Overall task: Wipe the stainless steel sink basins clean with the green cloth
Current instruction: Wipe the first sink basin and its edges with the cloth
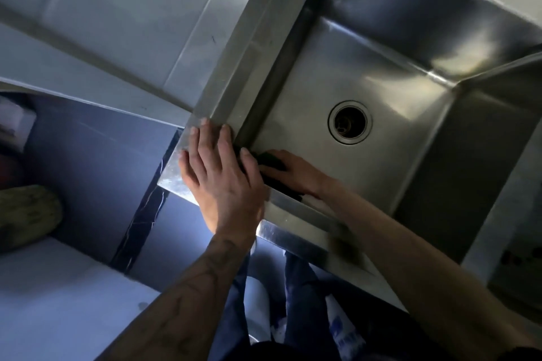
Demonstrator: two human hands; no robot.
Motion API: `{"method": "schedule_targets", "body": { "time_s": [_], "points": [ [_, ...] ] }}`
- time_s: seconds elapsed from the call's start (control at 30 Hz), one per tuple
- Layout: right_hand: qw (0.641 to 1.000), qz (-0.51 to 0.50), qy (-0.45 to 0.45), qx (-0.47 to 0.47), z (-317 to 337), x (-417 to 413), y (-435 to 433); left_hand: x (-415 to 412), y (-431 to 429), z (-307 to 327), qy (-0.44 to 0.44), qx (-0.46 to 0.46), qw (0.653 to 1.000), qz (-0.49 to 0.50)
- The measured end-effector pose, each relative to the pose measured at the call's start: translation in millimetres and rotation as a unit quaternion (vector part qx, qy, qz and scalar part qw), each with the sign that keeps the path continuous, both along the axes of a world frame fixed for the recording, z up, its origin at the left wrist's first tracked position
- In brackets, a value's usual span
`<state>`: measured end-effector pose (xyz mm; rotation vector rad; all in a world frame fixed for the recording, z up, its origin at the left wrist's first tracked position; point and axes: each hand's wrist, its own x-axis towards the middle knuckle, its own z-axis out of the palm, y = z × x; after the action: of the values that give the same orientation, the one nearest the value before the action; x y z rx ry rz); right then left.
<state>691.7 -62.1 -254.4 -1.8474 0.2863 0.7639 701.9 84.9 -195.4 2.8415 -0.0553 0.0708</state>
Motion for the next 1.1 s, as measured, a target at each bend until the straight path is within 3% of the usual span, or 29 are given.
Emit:
{"method": "schedule_targets", "body": {
  "time_s": [0.17, 0.37, 0.53, 0.73, 0.93, 1.1],
  "points": [
    [0.997, -0.023, -0.041, 0.059, 26.5, -17.2, -12.8, 0.3, 0.9, -2.7, 0.012, -0.005, 1.000, 0.005],
    [1.000, 0.013, -0.019, -0.018, 0.7, -22.6, -19.4, -0.3, -1.0, -1.0, -0.005, 0.002, 1.000, 0.007],
    [0.998, -0.025, -0.040, 0.029, 28.6, -37.0, -24.3, -0.7, -0.3, -1.3, 0.000, 0.010, 1.000, 0.004],
    [1.000, 0.007, 0.003, -0.022, -2.9, -37.8, -29.5, -1.0, -1.3, 0.0, -0.002, 0.022, 1.000, 0.001],
    [0.999, -0.008, -0.012, 0.040, 28.5, -55.0, -39.5, -1.0, -1.6, 0.3, -0.012, 0.023, 1.000, 0.001],
    [0.999, 0.023, 0.013, -0.026, 0.6, -52.9, -43.2, -2.2, -2.0, 0.4, -0.018, 0.031, 0.999, -0.004]
  ]
}}
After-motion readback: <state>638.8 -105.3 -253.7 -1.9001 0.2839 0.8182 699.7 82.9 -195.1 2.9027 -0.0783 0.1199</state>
